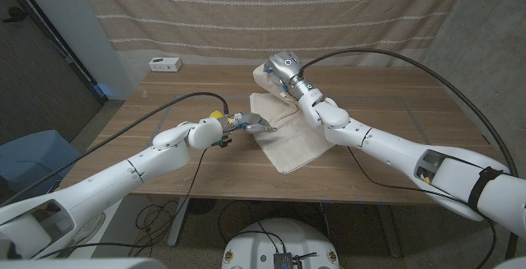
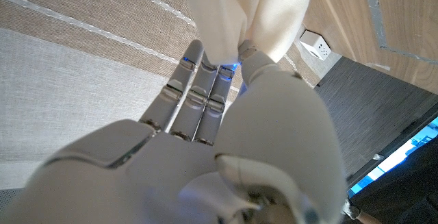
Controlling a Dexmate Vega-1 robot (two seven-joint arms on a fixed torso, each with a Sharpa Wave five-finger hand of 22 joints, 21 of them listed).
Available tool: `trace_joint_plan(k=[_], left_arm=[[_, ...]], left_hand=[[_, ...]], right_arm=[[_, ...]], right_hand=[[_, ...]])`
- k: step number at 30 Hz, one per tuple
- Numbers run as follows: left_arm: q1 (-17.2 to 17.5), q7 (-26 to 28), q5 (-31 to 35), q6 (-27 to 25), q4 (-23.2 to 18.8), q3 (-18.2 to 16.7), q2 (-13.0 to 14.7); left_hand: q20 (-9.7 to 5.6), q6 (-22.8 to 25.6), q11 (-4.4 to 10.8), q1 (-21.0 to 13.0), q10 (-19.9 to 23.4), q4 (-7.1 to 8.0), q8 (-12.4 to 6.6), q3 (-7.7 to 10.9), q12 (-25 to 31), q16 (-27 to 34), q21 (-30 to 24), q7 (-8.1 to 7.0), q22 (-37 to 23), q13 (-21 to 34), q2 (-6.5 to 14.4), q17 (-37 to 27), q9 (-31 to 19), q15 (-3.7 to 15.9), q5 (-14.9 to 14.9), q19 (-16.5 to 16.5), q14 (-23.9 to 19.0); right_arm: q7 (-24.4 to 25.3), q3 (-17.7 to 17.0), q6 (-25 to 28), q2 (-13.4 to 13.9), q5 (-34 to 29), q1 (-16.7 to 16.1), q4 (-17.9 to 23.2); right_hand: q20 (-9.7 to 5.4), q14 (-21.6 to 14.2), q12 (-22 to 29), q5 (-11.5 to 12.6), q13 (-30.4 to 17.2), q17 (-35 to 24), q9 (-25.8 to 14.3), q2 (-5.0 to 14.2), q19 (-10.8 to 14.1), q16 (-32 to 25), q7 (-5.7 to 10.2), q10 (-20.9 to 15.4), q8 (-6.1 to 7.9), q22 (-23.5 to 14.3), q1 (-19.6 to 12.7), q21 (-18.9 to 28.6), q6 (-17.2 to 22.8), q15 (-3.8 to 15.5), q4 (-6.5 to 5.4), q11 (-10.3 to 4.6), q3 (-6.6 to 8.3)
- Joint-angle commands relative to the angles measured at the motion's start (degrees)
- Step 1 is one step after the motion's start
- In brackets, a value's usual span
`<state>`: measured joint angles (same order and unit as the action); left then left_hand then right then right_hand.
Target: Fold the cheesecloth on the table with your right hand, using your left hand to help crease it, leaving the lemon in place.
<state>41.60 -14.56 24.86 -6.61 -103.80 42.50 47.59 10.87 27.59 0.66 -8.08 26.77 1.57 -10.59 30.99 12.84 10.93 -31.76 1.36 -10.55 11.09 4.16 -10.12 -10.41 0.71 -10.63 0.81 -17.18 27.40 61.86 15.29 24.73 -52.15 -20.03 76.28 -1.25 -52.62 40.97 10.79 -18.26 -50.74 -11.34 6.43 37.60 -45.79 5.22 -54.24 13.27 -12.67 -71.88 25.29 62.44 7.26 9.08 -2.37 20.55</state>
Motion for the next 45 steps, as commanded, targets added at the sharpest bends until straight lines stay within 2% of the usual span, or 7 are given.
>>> trace_joint_plan(k=[1,11,21,24,34,39,45], left_arm=[[1.3,0.4,-0.7,-0.8,-1.0,-0.6,0.6],[2.1,0.8,-0.6,-2.0,-1.9,-0.7,0.8],[1.6,0.6,0.0,-2.5,-1.7,-0.3,0.5],[1.4,0.6,0.2,-2.9,-1.7,-0.2,0.4],[1.3,0.6,1.5,-4.7,-2.0,0.3,0.1],[1.0,0.3,1.6,-5.0,-2.0,0.6,0.0],[1.1,0.4,1.8,-5.1,-2.4,0.6,0.2]], left_hand=[[0.18,-0.2,0.13,0.2,0.1,-0.06,0.18,-0.05,-0.2,-0.1,0.3,-0.11,-0.2,0.1,-0.1,0.0,0.0,-0.46,-0.2,-0.2,0.1],[0.15,-0.6,0.98,0.2,0.4,-0.2,0.13,0.01,-0.1,0.0,0.5,0.12,-0.2,0.1,-0.1,0.1,0.0,-0.14,-0.2,-0.3,-0.1],[0.09,-1.3,0.93,0.2,0.3,-0.33,0.26,0.08,-0.3,-0.1,0.7,-0.1,-0.2,0.1,-0.1,0.1,0.0,-0.17,-0.3,-0.4,0.0],[0.12,-1.5,0.87,0.2,0.2,-0.35,0.28,0.1,-0.3,-0.1,0.8,-0.06,-0.2,0.1,-0.1,0.1,0.0,-0.2,-0.3,-0.4,0.0],[0.3,-2.6,0.88,0.0,-0.4,-0.46,0.3,0.59,-0.7,-0.2,1.2,-0.17,-0.2,0.1,0.6,0.1,0.0,-0.32,-0.4,-0.3,0.3],[0.21,-2.9,1.18,-0.1,-0.6,-0.5,0.28,0.77,-0.8,-0.3,1.3,-0.38,-0.2,0.1,0.9,0.1,0.0,-0.3,-0.4,-0.4,0.4],[0.16,-3.1,1.16,-0.2,-0.9,-0.58,0.27,0.94,-0.9,-0.3,1.4,-0.6,-0.2,0.1,1.0,0.1,0.0,-0.3,-0.4,-0.4,0.5]], right_arm=[[-3.0,3.4,0.5,-5.1,-3.8,2.6,-7.5],[-3.3,6.8,1.6,-9.6,-3.2,5.3,-14.9],[-10.6,5.9,-1.6,-8.5,3.6,4.1,-9.3],[-12.6,5.1,-2.8,-7.9,5.7,3.5,-7.1],[-33.0,-1.7,-9.8,-6.2,24.0,3.5,-1.9],[-42.5,-5.4,-13.0,-7.1,35.5,4.8,-5.3],[-42.0,-9.9,-13.5,-6.2,42.9,3.0,-5.2]], right_hand=[[0.18,0.6,-0.2,0.4,-2.5,-0.8,-0.1,0.25,-0.4,-0.4,0.23,-2.2,-0.4,-0.2,-0.7,0.6,0.2,5.82,0.0,-2.71,-0.14],[0.18,0.9,-0.5,0.5,-2.7,-1.9,-0.1,0.38,-1.1,-0.5,0.43,-1.8,-0.72,-0.3,-0.6,0.9,0.1,5.75,-0.17,-3.22,-0.18],[0.65,1.6,-1.1,0.5,-2.5,-3.7,0.0,1.11,-3.2,-0.2,1.33,-1.3,-1.79,-0.4,0.0,0.9,-1.7,5.65,-0.69,-3.05,-0.22],[1.63,2.7,-2.1,0.6,-1.8,-2.4,0.3,1.43,-4.7,2.3,2.04,-0.3,-3.02,-0.2,0.5,0.9,-5.3,5.41,-0.92,-3.12,0.29],[7.27,9.4,-17.0,1.6,4.9,15.1,0.5,-1.77,-13.0,20.8,1.52,15.2,-3.33,1.4,15.5,-1.1,-20.4,1.21,-5.76,0.67,-0.56],[9.14,14.7,-23.5,2.5,5.9,19.9,0.7,-3.82,-17.0,26.1,3.84,23.5,-4.1,1.6,20.9,-2.8,-38.7,-1.72,-6.9,2.55,-3.09],[9.76,18.5,-26.1,3.1,6.0,20.4,0.7,-4.81,-19.1,27.6,1.8,26.8,-3.15,1.6,24.7,-3.9,-44.1,-3.24,-8.01,3.59,-5.91]])
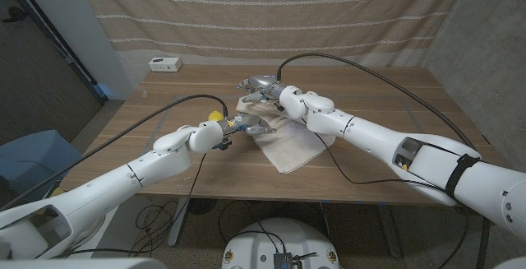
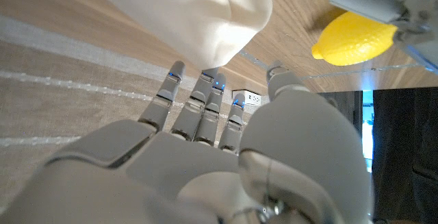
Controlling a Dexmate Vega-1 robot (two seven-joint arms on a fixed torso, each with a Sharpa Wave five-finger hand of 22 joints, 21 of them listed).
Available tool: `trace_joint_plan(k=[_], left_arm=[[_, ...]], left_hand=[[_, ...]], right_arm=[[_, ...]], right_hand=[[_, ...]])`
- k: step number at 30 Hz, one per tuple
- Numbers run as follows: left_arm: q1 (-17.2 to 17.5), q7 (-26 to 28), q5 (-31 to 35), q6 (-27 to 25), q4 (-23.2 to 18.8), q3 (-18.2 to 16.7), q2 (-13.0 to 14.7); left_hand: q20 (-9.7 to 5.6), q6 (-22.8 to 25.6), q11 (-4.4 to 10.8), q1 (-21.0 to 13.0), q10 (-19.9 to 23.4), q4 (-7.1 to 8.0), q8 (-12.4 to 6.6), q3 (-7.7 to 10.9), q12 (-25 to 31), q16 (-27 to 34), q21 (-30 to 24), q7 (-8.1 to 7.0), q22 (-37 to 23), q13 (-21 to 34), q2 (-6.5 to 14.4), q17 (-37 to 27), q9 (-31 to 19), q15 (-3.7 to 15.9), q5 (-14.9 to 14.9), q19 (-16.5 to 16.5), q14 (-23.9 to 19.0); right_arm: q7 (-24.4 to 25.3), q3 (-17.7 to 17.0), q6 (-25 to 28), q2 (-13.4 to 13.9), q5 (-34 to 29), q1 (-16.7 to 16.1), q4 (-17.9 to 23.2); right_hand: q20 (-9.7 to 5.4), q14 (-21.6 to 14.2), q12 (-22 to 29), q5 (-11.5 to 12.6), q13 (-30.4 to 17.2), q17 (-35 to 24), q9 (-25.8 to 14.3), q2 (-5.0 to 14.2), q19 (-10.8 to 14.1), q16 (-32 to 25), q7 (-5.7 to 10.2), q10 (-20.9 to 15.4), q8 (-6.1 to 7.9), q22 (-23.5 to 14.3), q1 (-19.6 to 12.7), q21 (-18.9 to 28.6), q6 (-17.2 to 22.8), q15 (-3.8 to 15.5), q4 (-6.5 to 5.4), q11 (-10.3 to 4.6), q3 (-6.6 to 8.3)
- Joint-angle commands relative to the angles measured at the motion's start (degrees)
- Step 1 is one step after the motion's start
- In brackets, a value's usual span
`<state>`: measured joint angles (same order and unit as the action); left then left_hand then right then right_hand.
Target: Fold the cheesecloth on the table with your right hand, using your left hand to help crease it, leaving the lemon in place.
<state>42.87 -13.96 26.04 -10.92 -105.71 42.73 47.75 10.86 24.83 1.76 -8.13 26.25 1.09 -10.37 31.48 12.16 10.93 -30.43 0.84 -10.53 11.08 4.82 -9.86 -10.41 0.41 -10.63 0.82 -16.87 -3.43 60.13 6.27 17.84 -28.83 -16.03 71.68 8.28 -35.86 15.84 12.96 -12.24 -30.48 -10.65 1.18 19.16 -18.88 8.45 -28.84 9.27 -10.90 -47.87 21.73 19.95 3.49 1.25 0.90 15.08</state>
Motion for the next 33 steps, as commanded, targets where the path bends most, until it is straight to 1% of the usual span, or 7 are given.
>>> trace_joint_plan(k=[1,8,13,15,21,26,33], left_arm=[[-0.1,-0.2,0.5,-0.7,-0.5,0.3,0.1],[0.1,-0.2,0.6,-0.6,-0.8,0.4,0.1],[-0.2,-0.4,0.9,-0.2,-0.7,0.6,0.0],[-0.2,-0.3,1.0,0.0,-0.7,0.6,0.0],[-0.2,-0.3,1.4,0.3,-1.2,0.6,0.1],[0.2,0.2,1.5,0.8,-1.4,0.4,0.2],[1.2,3.0,1.4,3.2,-1.6,-0.4,0.4]], left_hand=[[0.19,-0.4,0.05,-0.2,-0.4,-0.11,0.03,0.49,-0.2,-0.3,0.1,-0.12,-0.2,0.1,0.4,-0.2,0.0,0.04,-0.4,-0.4,0.2],[0.18,-0.6,-0.06,-0.3,-0.3,-0.18,0.03,0.58,-0.2,-0.3,0.1,-0.24,-0.2,0.1,0.5,-0.2,0.0,0.03,-0.4,-0.5,0.2],[0.14,-0.7,-0.09,-0.3,-0.4,-0.21,0.03,0.62,-0.2,-0.3,0.1,-0.19,-0.3,0.1,0.5,-0.2,0.0,0.06,-0.4,-0.5,0.2],[0.14,-0.7,-0.05,-0.3,-0.4,-0.22,0.01,0.63,-0.2,-0.3,0.2,-0.24,-0.3,0.1,0.5,-0.2,0.0,0.04,-0.4,-0.5,0.2],[0.17,-0.8,-0.2,-0.3,-0.3,-0.25,-0.02,0.67,-0.2,-0.2,0.3,-0.39,-0.3,0.1,0.5,-0.2,0.0,-0.01,-0.4,-0.5,0.2],[0.15,-0.7,-0.1,-0.3,-0.2,-0.26,-0.11,0.68,-0.1,-0.2,0.3,-0.38,-0.3,0.1,0.5,-0.2,0.0,0.04,-0.4,-0.6,0.2],[0.2,-0.6,-0.65,-0.2,-0.7,-0.27,-0.21,0.73,-0.3,-0.2,0.4,-0.29,-0.3,0.1,0.5,-0.2,0.0,-0.15,-0.3,-0.5,0.1]], right_arm=[[-10.0,-9.1,-4.5,1.1,20.4,-1.7,0.1],[-3.9,-14.3,-4.4,5.4,24.1,-5.8,6.1],[-1.1,-16.9,-4.3,8.3,25.3,-7.8,9.8],[0.3,-17.9,-3.5,9.3,25.4,-8.6,11.5],[5.7,-19.7,0.8,12.0,23.3,-11.1,16.5],[11.1,-20.1,7.4,14.2,18.8,-13.5,21.3],[15.3,-19.6,14.6,16.9,12.6,-16.1,26.6]], right_hand=[[0.27,1.8,-1.2,1.2,-0.1,0.2,-0.1,1.41,-0.6,0.7,-2.08,1.5,1.22,-0.2,0.0,-0.3,-1.2,0.49,0.07,0.39,0.05],[-0.03,6.4,-3.1,1.7,-0.2,0.8,0.0,3.2,0.6,2.8,-2.99,5.0,1.54,-0.2,-3.0,0.0,-0.8,0.0,2.28,-0.23,1.27],[-0.13,18.0,-5.7,1.5,-0.3,2.6,-0.2,2.14,0.0,7.6,-1.95,14.7,0.78,-0.2,-4.0,-0.4,-6.7,-0.02,4.42,-2.59,0.33],[-0.16,19.5,-5.7,1.5,-0.4,3.1,-0.2,1.67,-0.1,8.1,-2.06,15.9,1.0,-0.2,-3.9,-0.5,-6.9,-0.16,4.65,-1.94,0.01],[-0.85,18.8,-4.4,1.7,-0.4,3.8,-0.2,3.34,0.5,7.3,-3.58,14.2,2.52,-0.2,-5.0,-0.5,-3.5,-0.75,5.22,-0.38,0.72],[-1.49,13.3,-2.2,1.2,-0.6,3.8,-0.2,4.0,2.5,4.5,-4.49,8.7,3.62,-0.2,-3.5,0.2,1.2,0.34,4.62,0.29,-0.37],[-1.24,13.0,-1.4,0.9,-1.0,3.7,-0.2,1.91,3.3,4.4,-4.72,7.2,3.58,-0.2,-0.3,0.5,3.0,0.01,3.65,0.81,-2.65]])
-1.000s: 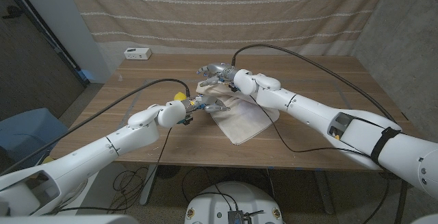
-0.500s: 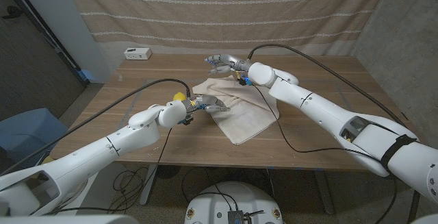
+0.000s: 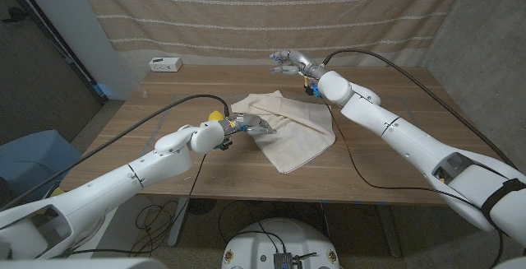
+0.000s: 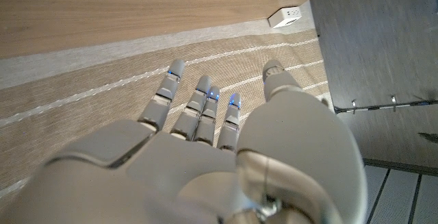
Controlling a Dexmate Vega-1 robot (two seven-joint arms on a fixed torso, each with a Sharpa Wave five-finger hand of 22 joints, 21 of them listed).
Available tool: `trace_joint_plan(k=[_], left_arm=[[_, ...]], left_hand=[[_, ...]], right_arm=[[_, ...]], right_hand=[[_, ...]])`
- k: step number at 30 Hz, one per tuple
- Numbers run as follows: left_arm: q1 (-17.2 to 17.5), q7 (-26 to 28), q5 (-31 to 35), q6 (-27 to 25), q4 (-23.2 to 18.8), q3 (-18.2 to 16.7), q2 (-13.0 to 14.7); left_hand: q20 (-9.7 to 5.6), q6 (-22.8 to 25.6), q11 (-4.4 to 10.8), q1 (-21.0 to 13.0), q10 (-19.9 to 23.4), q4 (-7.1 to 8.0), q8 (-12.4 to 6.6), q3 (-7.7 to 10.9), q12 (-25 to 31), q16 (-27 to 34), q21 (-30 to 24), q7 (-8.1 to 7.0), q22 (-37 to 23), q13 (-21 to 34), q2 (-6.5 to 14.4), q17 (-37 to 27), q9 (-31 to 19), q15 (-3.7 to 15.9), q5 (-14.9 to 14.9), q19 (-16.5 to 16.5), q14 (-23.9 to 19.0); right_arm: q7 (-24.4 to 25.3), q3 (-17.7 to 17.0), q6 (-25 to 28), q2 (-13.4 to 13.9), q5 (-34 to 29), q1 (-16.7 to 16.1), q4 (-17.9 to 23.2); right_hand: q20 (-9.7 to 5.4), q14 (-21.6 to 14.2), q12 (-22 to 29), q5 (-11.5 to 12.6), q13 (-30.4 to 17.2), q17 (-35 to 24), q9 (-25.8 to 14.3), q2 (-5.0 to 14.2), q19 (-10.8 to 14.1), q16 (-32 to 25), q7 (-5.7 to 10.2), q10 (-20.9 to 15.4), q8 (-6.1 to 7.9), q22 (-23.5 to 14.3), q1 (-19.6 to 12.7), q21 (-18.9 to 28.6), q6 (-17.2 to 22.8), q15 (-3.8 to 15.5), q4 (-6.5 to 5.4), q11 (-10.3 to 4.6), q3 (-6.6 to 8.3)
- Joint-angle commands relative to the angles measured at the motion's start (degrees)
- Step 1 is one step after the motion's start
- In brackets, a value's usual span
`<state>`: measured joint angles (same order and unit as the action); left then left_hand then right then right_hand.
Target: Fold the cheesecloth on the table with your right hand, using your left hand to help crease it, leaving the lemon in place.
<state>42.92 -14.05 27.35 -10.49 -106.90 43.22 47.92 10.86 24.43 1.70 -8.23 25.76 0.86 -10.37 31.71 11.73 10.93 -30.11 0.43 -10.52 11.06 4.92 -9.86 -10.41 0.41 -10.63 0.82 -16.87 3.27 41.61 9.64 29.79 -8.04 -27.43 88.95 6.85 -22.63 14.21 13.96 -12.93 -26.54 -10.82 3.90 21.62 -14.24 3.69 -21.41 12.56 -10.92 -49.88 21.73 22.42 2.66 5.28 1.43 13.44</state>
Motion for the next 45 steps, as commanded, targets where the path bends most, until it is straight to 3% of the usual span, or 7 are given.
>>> trace_joint_plan(k=[1,7,12,17,27,35,45], left_arm=[[1.4,3.7,0.0,3.4,-0.5,-1.2,0.3],[1.6,3.8,0.2,4.1,-0.7,-1.6,0.3],[1.8,3.5,0.3,4.0,-0.4,-1.7,0.2],[1.6,3.2,0.0,4.6,0.3,-1.7,0.1],[0.9,2.6,-0.2,5.6,1.5,-1.4,-0.4],[0.7,2.1,-0.3,5.4,1.8,-1.5,-0.5],[0.3,1.7,-0.5,5.4,2.3,-1.4,-0.5]], left_hand=[[0.16,-0.2,-0.9,-0.1,-0.6,-0.06,-0.23,0.52,0.0,-0.2,0.2,0.09,-0.3,0.2,0.4,-0.2,0.0,-0.52,-0.3,-0.5,0.1],[0.23,0.9,-0.77,-0.1,0.0,-0.11,-0.67,0.58,0.3,-0.1,0.4,-0.31,-0.3,0.2,0.4,-0.2,0.0,-0.88,-0.3,-0.5,0.0],[0.15,1.1,-0.96,0.0,0.1,-0.15,-0.68,0.54,0.4,-0.1,0.5,-0.23,-0.3,0.2,0.2,-0.3,0.0,-0.97,-0.2,-0.5,-0.1],[0.24,1.0,-1.41,0.1,0.1,-0.15,-0.6,0.54,0.3,-0.1,0.7,-0.12,-0.3,0.2,0.2,-0.3,0.0,-1.05,-0.2,-0.4,0.0],[0.23,0.9,-1.44,0.2,0.0,-0.13,-0.53,0.53,0.3,-0.1,0.8,-0.12,-0.4,0.2,0.1,-0.3,0.0,-1.12,-0.2,-0.4,0.0],[0.21,0.6,-1.31,0.3,-0.1,-0.11,-0.43,0.53,0.3,-0.1,0.9,-0.14,-0.4,0.2,0.1,-0.3,0.0,-1.22,-0.2,-0.4,0.1],[0.24,0.5,-1.43,0.4,-0.1,-0.09,-0.41,0.55,0.3,-0.2,1.0,-0.04,-0.4,0.2,0.1,-0.3,0.0,-1.15,-0.2,-0.5,0.2]], right_arm=[[8.8,-0.9,12.3,5.3,-9.1,-5.0,10.1],[10.9,0.7,23.6,6.7,-16.4,-7.4,15.2],[11.8,3.5,34.5,7.1,-23.5,-8.3,17.8],[10.5,6.5,42.8,7.0,-28.6,-8.2,17.7],[8.1,8.2,46.9,7.3,-28.8,-8.0,15.8],[5.8,9.2,48.0,7.0,-26.3,-6.8,13.2],[6.9,10.4,47.3,5.7,-23.6,-5.8,8.5]], right_hand=[[0.41,0.3,0.2,-0.2,-0.4,-0.2,-0.1,-1.32,0.7,0.1,0.0,0.0,0.13,-0.2,2.6,0.4,0.5,0.53,-0.68,0.2,-1.59],[0.84,0.8,-0.1,-0.1,-0.4,0.0,-0.1,-2.3,0.1,0.4,0.24,0.7,-0.11,-0.2,4.7,0.1,0.8,0.33,-1.44,0.26,-2.85],[0.71,-2.4,1.2,0.3,-1.0,-0.7,-0.2,-2.95,0.2,-1.2,0.32,-1.7,-0.3,-0.2,9.4,-0.1,2.2,2.17,-3.52,-0.18,-5.17],[0.22,-4.1,2.0,0.8,-1.5,-1.5,-0.2,-2.52,0.4,-2.5,0.88,-2.9,-0.2,-0.2,9.3,-0.1,3.4,2.63,-3.26,-1.11,-5.24],[0.26,-3.9,2.9,1.4,-2.0,-2.5,-0.2,-2.5,0.0,-3.2,1.22,-4.1,0.22,-0.2,8.7,-0.5,5.7,2.39,-2.62,-0.68,-5.42],[0.58,-1.4,3.0,1.9,-2.3,-3.0,-0.3,-2.68,-0.3,-2.5,1.29,-3.4,-0.03,-0.2,8.7,-0.8,6.2,1.96,-2.36,-0.71,-5.77],[0.89,-3.2,4.2,2.4,-2.7,-2.9,-0.3,-2.26,-0.7,-2.7,0.66,-5.1,0.67,-0.2,9.4,-1.2,9.6,2.44,-2.7,-0.59,-5.93]])
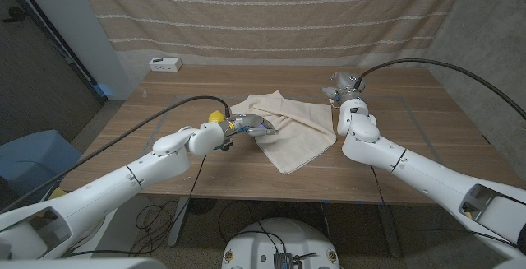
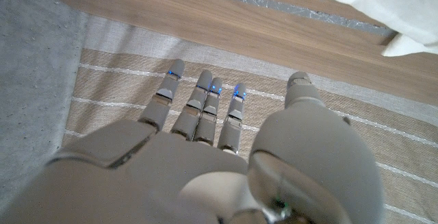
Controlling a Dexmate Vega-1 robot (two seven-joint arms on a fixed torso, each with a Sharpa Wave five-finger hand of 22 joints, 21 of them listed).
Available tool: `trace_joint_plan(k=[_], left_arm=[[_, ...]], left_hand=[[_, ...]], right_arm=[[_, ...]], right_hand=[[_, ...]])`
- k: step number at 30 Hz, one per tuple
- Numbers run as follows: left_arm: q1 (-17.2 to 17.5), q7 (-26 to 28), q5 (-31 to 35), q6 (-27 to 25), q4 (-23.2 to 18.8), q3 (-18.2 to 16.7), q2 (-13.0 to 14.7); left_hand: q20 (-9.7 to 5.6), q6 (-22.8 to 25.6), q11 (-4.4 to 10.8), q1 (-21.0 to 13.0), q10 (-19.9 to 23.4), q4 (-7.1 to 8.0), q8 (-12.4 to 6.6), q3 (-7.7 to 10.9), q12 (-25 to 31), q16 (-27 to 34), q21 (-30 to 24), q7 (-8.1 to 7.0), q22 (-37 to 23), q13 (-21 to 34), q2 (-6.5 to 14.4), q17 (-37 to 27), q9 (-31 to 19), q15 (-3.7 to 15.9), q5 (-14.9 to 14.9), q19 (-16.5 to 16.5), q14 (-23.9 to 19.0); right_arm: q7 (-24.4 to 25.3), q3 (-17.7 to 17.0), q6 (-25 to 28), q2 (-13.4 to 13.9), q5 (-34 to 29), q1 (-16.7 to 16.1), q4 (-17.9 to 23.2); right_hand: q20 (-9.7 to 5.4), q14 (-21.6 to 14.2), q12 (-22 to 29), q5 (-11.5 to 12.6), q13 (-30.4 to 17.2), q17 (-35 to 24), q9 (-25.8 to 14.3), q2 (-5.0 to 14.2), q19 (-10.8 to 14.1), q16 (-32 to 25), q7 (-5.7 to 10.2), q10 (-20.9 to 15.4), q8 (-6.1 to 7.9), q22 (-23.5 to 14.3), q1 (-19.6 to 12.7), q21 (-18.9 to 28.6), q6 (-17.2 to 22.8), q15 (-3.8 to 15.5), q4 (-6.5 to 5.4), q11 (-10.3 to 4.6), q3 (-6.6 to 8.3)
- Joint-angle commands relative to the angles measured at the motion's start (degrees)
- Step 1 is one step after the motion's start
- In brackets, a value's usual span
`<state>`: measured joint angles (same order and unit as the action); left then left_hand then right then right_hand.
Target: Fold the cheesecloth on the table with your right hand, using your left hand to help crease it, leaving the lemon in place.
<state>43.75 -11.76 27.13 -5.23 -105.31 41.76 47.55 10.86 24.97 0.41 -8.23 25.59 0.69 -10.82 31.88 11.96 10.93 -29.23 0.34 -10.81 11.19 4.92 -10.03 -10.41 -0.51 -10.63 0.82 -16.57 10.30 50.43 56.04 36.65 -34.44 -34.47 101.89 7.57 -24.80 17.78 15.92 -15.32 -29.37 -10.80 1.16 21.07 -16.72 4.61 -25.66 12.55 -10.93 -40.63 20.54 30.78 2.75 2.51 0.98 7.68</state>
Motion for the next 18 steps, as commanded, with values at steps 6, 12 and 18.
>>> trace_joint_plan(k=[6,12,18], left_arm=[[-0.8,-0.8,-0.3,0.0,1.0,0.1,-0.3],[-1.3,-1.0,-0.4,0.2,1.6,0.3,-0.5],[-1.7,-1.2,-0.7,0.3,2.2,0.4,-0.7]], left_hand=[[0.25,0.1,-0.21,0.5,-0.1,0.1,0.01,0.41,0.1,-0.2,0.2,0.03,-0.1,0.1,0.2,-0.1,0.0,-0.15,-0.2,-0.5,-0.1],[0.25,0.0,-0.21,0.5,0.0,0.1,0.01,0.44,0.1,-0.2,0.3,0.0,-0.1,0.1,0.2,-0.1,0.0,-0.14,-0.2,-0.5,-0.1],[0.24,0.1,-0.29,0.5,0.0,0.11,-0.01,0.48,0.1,-0.1,0.4,0.14,-0.1,0.1,0.2,-0.1,0.0,-0.08,-0.2,-0.5,-0.1]], right_arm=[[-0.6,2.4,1.0,-1.9,4.8,2.3,-6.7],[-1.8,4.7,1.3,-2.5,5.7,4.1,-9.5],[-1.6,6.3,1.3,-3.2,6.3,5.4,-12.2]], right_hand=[[0.23,-1.1,0.8,0.7,-0.5,0.0,-0.3,0.76,0.0,0.0,-0.44,-1.1,0.7,-0.1,-0.2,0.0,1.8,2.21,0.29,0.11,0.07],[0.21,-1.1,0.9,0.8,-0.5,0.1,-0.3,0.84,0.0,0.1,-0.61,-1.1,0.71,-0.1,-0.2,-0.1,2.3,2.19,0.28,0.05,0.07],[0.35,-1.5,1.3,1.0,-0.6,0.2,-0.3,0.72,0.3,0.2,-0.73,-1.5,0.89,-0.1,-0.4,0.0,3.4,2.26,0.49,0.06,0.08]])
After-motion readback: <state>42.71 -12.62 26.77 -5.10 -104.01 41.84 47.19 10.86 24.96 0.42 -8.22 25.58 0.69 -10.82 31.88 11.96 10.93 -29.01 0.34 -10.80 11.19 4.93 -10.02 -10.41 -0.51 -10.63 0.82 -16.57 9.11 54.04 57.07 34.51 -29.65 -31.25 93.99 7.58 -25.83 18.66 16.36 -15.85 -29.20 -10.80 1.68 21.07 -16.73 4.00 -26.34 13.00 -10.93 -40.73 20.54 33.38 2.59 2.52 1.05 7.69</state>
